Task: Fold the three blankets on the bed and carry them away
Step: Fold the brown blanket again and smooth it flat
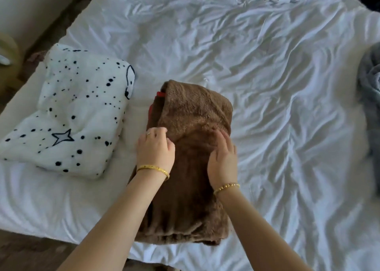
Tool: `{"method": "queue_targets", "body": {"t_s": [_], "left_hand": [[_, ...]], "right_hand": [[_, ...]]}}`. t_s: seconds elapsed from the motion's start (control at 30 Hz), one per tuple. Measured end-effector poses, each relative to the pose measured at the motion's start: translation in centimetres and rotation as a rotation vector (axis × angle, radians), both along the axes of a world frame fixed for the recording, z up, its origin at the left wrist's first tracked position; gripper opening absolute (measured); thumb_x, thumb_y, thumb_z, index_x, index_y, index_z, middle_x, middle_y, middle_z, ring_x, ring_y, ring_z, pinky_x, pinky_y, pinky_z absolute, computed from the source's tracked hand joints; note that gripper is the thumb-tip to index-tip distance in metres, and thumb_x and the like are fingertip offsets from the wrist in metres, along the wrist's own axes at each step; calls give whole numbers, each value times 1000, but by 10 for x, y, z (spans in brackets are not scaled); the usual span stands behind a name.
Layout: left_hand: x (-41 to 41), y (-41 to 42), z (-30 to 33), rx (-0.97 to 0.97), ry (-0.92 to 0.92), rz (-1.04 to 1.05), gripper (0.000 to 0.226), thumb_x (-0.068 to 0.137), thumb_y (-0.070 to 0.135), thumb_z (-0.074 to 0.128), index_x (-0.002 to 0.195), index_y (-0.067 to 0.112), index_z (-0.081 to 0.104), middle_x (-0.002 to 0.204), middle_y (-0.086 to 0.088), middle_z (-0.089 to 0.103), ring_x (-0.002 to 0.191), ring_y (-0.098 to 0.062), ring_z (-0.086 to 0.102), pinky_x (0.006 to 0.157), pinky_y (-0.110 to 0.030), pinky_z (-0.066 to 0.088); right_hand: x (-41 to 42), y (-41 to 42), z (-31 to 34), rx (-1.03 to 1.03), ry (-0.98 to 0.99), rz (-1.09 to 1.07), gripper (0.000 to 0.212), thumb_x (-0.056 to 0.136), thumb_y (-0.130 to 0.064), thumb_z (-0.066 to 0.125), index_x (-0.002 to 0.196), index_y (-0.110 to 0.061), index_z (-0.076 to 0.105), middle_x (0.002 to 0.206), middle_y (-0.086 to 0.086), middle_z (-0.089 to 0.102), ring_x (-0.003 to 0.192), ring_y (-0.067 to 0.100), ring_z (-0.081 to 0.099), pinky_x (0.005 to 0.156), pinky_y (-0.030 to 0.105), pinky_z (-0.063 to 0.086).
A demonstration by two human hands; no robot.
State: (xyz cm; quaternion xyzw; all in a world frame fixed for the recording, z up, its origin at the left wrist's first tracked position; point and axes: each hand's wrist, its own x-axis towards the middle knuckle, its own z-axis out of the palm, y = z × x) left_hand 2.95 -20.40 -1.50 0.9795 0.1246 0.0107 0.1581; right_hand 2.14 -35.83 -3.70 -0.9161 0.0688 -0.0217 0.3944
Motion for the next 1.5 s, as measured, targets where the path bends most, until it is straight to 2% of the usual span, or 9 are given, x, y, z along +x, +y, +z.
{"method": "queue_targets", "body": {"t_s": [0.07, 0.17, 0.37, 0.63, 0.9, 1.03, 1.23, 1.4, 1.5], "left_hand": [[33, -12, 7, 15, -112, -156, 40, 90, 15, 45, 130, 13, 50, 141, -10, 43, 131, -30, 35, 110, -46, 25], [73, -31, -5, 92, -25, -395, 48, 96, 22, 38, 143, 25, 32, 156, -4, 18, 144, -26, 10, 115, -50, 7], [121, 5, -70, 90, 202, -248, 55, 96, 48, 20, 144, 44, -6, 157, 4, -12, 144, -24, -14, 110, -62, 0], [125, 10, -114, 94, 116, -131, 53, 96, 44, 15, 146, 40, -4, 158, 0, -6, 145, -24, -4, 112, -57, 2], [99, -1, -56, 34, 286, -116, 53, 100, 25, 21, 149, 19, 3, 158, -2, -3, 145, -23, -6, 116, -46, 0], [20, -25, -46, -154, 309, -114, 50, 99, 35, 22, 148, 35, 8, 158, 7, 1, 145, -19, -7, 114, -53, -1], [-25, -22, -91, 33, 484, -114, 52, 98, 45, 11, 143, 43, -15, 154, 10, -24, 142, -21, -21, 110, -60, -6], [-37, -7, -87, 55, 384, -25, 52, 95, 54, 13, 144, 46, -3, 157, 9, -12, 144, -21, -11, 111, -59, -3], [-61, 20, -85, -12, 441, 226, 71, 86, 69, 24, 145, 43, -5, 157, -4, 5, 141, -33, 15, 111, -54, 20]], "right_hand": [[39, 2, -5, -18, 63, -29, 51, 97, -8, 34, 147, -14, 24, 154, 8, 19, 142, 22, 15, 118, 33, 13], [78, 10, -11, 25, 135, 65, 50, 100, -13, 29, 149, -18, 16, 157, 7, 7, 146, 19, 1, 120, 31, 3], [110, 41, -38, -417, 4, 306, 48, 98, -40, 23, 146, -37, 17, 158, -5, -2, 144, 20, -13, 113, 45, -12], [129, 45, -80, -541, 170, 157, 57, 96, -45, 14, 148, -32, -4, 157, -6, -8, 144, 24, -15, 112, 53, -10], [97, 29, -23, -272, 394, 110, 62, 95, -13, 31, 149, -25, 4, 158, 0, -9, 145, 23, -9, 118, 45, 1], [25, 39, -18, -330, 460, 186, 53, 99, -35, 22, 148, -35, 2, 157, -3, -13, 144, 24, -14, 115, 51, -1], [-25, 37, -52, -450, 340, 223, 51, 98, -45, 15, 147, -38, 5, 158, -2, -9, 144, 26, -12, 115, 52, 2], [-50, 20, -52, -346, 231, 178, 55, 95, -49, 16, 148, -34, 14, 158, -3, 4, 145, 22, -1, 118, 43, 8], [-76, 4, -54, -129, 323, 110, 71, 92, -58, 26, 150, -25, 3, 158, 1, 4, 145, 21, 4, 119, 36, 10]]}}
